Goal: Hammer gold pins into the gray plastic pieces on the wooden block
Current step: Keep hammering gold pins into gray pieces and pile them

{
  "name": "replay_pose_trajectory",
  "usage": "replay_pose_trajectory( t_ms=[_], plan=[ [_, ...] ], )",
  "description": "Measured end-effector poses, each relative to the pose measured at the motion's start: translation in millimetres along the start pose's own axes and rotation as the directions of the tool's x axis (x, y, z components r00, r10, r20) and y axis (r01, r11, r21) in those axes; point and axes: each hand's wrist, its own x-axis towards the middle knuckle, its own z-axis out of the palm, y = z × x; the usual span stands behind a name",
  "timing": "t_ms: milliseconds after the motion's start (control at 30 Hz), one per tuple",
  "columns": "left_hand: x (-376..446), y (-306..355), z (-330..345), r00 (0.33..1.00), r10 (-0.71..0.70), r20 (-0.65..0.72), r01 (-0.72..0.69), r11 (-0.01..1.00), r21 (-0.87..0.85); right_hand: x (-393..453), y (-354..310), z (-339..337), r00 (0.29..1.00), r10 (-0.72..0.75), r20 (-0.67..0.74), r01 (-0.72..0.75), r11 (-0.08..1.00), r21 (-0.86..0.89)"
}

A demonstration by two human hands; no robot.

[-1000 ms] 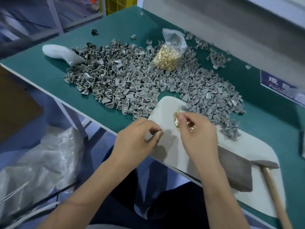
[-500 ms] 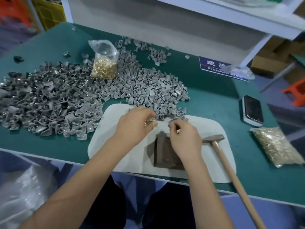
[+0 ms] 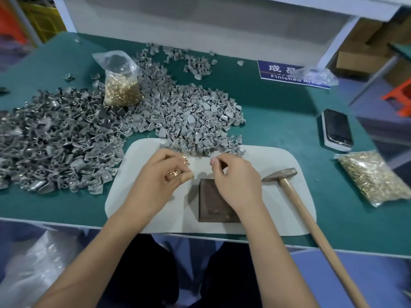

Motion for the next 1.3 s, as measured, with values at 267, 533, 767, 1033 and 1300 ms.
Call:
replay_pose_trajectory(
  t_ms=[267, 533, 767, 1033, 1300],
  plan=[
    [-27, -18, -11, 0.993, -0.097, -0.069, 0.084, 0.983, -0.165, 17, -25, 5, 0.977, 0.014, 0.213, -0.037, 0.994, 0.104],
    [-24, -28, -15, 0.997, -0.058, -0.055, 0.051, 0.992, -0.112, 27, -54, 12, 0.924, 0.062, 0.377, -0.052, 0.998, -0.037],
    [-24, -18, -19, 0.973, -0.169, -0.159, 0.103, 0.928, -0.358, 31, -61, 24, 0.911, 0.065, 0.407, 0.040, 0.969, -0.245],
    [-29, 12, -18, 0.932, -0.340, -0.124, 0.179, 0.732, -0.657, -14, -44, -2, 0.993, -0.091, -0.077, 0.116, 0.902, 0.415],
    [-30, 42, 18, 0.996, -0.087, 0.002, 0.081, 0.919, -0.385, -57, -5, -45, 0.996, 0.012, -0.086, 0.051, 0.722, 0.690]
  ],
)
